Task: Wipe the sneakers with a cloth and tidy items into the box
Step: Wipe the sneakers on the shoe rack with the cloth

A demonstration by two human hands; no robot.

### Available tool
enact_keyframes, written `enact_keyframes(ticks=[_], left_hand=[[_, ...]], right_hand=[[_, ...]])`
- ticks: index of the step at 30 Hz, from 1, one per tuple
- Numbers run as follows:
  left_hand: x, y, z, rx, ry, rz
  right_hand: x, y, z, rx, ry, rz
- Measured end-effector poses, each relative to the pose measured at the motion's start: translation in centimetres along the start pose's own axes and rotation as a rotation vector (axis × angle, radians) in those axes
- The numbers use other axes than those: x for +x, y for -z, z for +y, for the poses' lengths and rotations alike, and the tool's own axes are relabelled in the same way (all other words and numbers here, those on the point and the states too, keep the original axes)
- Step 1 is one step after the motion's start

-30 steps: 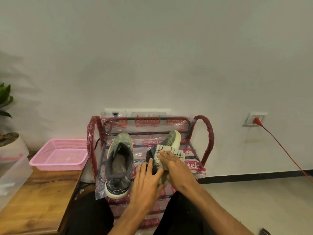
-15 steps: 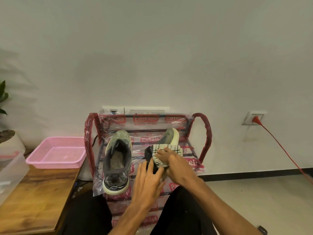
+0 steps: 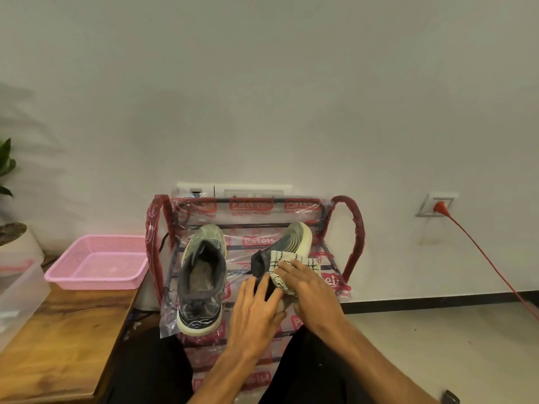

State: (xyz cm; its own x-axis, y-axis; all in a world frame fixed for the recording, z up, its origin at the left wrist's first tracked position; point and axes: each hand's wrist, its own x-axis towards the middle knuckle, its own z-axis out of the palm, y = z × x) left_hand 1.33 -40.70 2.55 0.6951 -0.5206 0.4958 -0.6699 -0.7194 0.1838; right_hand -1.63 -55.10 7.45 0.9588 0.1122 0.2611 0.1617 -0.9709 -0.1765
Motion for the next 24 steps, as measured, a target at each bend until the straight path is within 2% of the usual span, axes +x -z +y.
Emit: enact_keyframes(ticks=[4,7,9,12,13,16,21,24], left_hand=[[0.0,-0.2,-0.5,0.02,0.017,-0.023],[-0.1,-0.2,-0.6,0.038,0.016,-0.022],[-0.2,-0.4,-0.8,0.044,0.019,-0.025],[-0.5,-0.7,-1.5,0.051,0.051,-0.035],[-0.6,-0.7,-1.7,0.044,0.065,-0.038],[-0.6,-0.8,-1.7,0.033,0.083,-0.051],[-0.8,-0.8,-1.4,-0.013,0.1,-0.059],[-0.9,-0.7,-1.5,-0.001,0.087,-0.069]], right_hand=[[0.8,-0.4,2.1,-0.181,-0.018,0.039],[1.9,0.6,2.6,-0.196,-0.037,0.022],[2.2,1.4,2.9,-0.016,-0.14,0.0],[2.2,2.5,2.7,0.381,-0.345,0.122],[2.2,2.7,2.5,0.428,-0.365,0.157],[1.5,3.0,1.4,0.383,-0.296,0.178],[0.5,1.9,-1.7,0.168,0.008,0.009],[1.0,0.8,-0.7,0.038,0.068,0.025]])
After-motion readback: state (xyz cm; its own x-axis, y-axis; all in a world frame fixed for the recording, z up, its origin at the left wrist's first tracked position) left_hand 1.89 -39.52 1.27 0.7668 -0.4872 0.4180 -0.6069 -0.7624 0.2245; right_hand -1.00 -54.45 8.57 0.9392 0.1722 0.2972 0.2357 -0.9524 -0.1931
